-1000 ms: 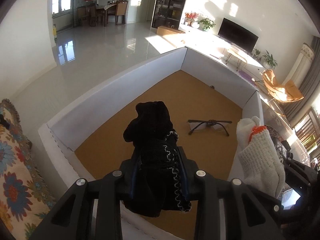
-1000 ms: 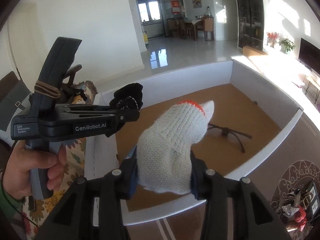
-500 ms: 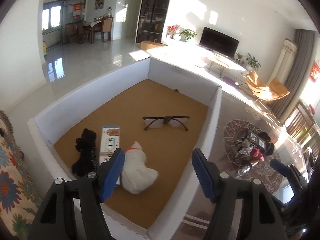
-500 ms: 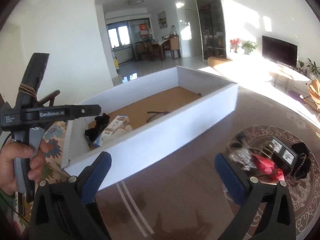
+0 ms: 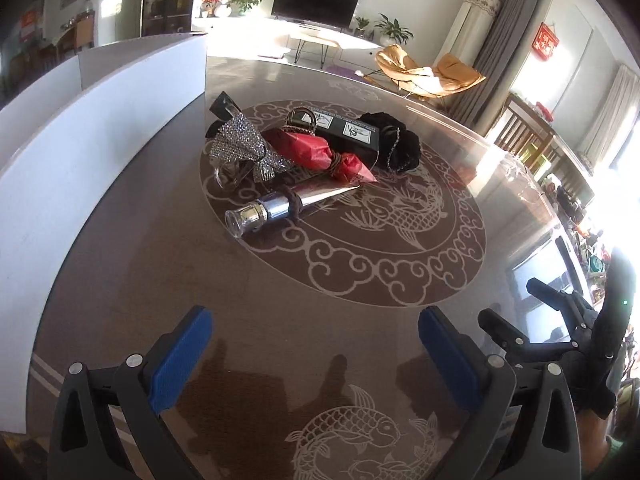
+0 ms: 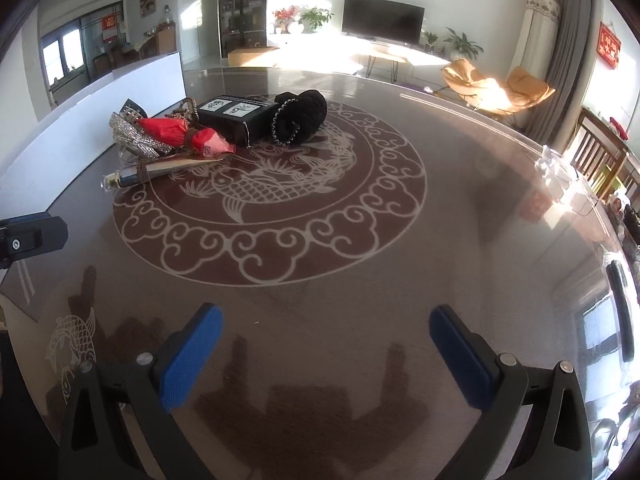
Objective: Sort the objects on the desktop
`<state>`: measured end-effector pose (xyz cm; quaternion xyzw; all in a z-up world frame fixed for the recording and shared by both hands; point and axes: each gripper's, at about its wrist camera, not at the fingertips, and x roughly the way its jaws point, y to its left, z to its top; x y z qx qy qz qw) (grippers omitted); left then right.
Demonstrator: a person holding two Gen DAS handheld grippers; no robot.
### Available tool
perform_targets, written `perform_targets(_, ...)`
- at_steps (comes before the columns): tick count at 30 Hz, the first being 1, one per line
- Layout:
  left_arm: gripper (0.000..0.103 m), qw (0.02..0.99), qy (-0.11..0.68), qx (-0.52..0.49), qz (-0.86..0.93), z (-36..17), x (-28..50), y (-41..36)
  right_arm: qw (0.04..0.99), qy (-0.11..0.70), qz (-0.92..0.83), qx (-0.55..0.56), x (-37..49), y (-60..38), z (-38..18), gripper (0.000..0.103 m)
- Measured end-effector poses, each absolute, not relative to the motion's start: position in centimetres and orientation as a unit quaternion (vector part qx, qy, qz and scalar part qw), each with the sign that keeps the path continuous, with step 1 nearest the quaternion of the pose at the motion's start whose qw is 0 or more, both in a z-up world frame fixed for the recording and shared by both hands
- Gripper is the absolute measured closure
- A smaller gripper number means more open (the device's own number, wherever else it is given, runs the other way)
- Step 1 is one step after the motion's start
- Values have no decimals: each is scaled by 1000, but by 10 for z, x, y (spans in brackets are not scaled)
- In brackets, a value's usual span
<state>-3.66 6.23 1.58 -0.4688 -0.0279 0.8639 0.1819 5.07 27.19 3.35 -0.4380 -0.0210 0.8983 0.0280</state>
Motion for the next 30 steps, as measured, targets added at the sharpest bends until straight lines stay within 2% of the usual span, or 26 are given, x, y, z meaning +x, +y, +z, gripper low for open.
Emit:
perform_targets(5,0,152,-4,-475,867,-15,-33,55,18,-18,890,-455,43,258,17,0)
perform_targets(9,0,158,-8,-447,881,-8,-26,52,27,19,890,-455,35,257,17,0)
perform_targets(14,0,151,21,-457,876,-16,-28,61,36,15,888,-458,30,251,18,0)
perform_targets(18,0,133,75,-458,876,-19,-24,74,36,15,888,-458,30,251,17,0)
perform_targets(30,0,138,74,-456,876,-18,-20,72,36,15,888,-458,31,251,17,0)
